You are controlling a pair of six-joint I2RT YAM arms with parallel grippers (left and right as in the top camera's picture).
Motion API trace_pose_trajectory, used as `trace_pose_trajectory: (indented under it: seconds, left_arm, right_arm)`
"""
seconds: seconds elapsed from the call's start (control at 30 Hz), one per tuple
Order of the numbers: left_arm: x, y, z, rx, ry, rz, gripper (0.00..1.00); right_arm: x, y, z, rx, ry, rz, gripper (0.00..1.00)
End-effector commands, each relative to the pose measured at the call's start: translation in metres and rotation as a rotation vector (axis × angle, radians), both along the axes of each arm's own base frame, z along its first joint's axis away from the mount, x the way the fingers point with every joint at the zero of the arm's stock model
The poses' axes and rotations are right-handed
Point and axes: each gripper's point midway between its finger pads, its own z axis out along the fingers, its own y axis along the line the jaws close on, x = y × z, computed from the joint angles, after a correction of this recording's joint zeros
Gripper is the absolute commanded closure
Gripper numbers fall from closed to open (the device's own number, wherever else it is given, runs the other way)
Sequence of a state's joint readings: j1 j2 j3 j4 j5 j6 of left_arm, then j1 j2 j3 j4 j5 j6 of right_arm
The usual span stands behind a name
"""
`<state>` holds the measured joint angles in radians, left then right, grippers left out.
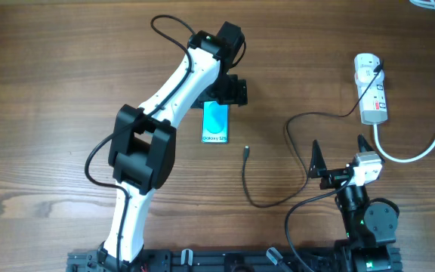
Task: Plug charger to phone and switch on socket
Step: 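Lower the left gripper and align it with the phone's top edge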
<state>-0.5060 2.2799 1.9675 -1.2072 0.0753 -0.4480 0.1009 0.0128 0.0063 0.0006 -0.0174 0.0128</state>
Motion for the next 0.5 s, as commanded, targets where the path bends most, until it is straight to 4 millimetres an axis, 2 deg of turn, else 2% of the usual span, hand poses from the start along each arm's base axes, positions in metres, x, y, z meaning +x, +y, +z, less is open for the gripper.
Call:
trace_pose_trajectory:
  seconds: [0.0,0.47]
  left_arm:
    - [-0.004,0.0021,-0.0134,0.015,0.015,0.007,0.0]
    - [-0.0029,0.0014,-0.0142,0.013,0.012,0.007,0.0]
  right_arm:
    - [0.0,-0.0038,0.0026,-0.009,-0.013,-0.02,0.0]
    - [0.0,-0.0038,0.0026,-0.009,-0.013,-0.02,0.0]
